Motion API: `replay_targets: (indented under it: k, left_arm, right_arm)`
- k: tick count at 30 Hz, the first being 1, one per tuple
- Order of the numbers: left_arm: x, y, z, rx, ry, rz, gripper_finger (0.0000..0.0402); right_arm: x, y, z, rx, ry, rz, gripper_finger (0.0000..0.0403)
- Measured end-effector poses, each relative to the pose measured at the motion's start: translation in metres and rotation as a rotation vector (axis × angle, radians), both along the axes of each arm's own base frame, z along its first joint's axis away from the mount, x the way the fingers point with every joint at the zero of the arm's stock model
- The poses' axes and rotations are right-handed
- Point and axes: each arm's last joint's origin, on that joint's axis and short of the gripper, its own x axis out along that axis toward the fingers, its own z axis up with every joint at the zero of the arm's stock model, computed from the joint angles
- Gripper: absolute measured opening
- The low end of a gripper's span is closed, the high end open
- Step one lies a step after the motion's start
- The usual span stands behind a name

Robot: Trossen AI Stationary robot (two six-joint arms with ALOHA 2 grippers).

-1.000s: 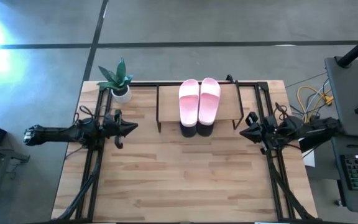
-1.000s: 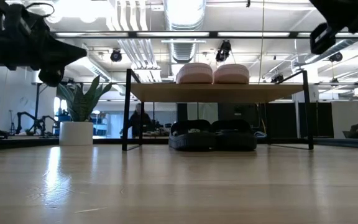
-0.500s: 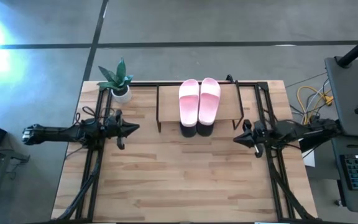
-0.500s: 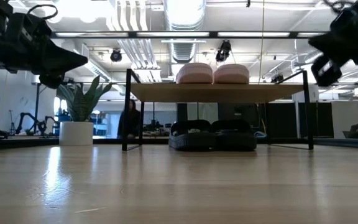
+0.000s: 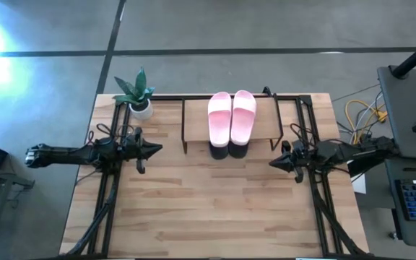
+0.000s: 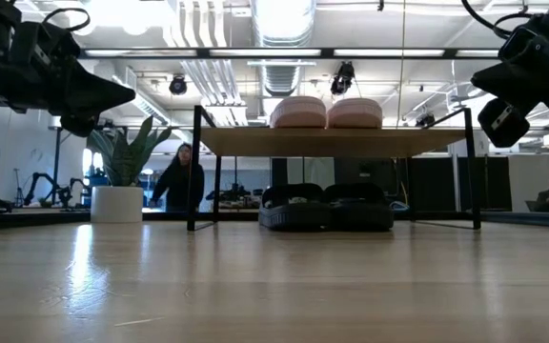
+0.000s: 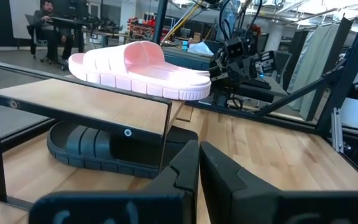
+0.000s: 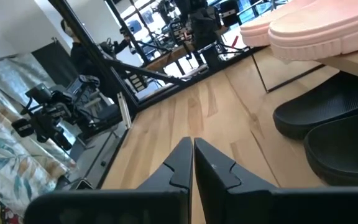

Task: Pick and place slides into the shelf
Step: Return to Home Position

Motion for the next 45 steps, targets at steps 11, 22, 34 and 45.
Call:
replay_targets:
  k: [11, 22, 34, 45]
  left_arm:
    - [0.001, 0.0, -0.0017, 0.0, 0.017, 0.0, 0.0]
    - [0.0011, 0.0, -0.0019, 0.0, 0.019, 0.0, 0.0]
    - [0.0011, 0.0, -0.0019, 0.0, 0.019, 0.0, 0.0]
    - [0.0009, 0.0, -0.0016, -0.001, 0.016, 0.0, 0.0]
  right_arm:
    - [0.0, 0.0, 0.0, 0.0, 0.0, 0.0, 0.0009]
    - [0.0, 0.0, 0.0001, 0.0, 0.0, 0.0, 0.0009]
    - [0.0, 0.0, 0.0001, 0.0, 0.0, 0.0, 0.0009]
    - [0.0, 0.0, 0.0001, 0.0, 0.0, 0.0, 0.0009]
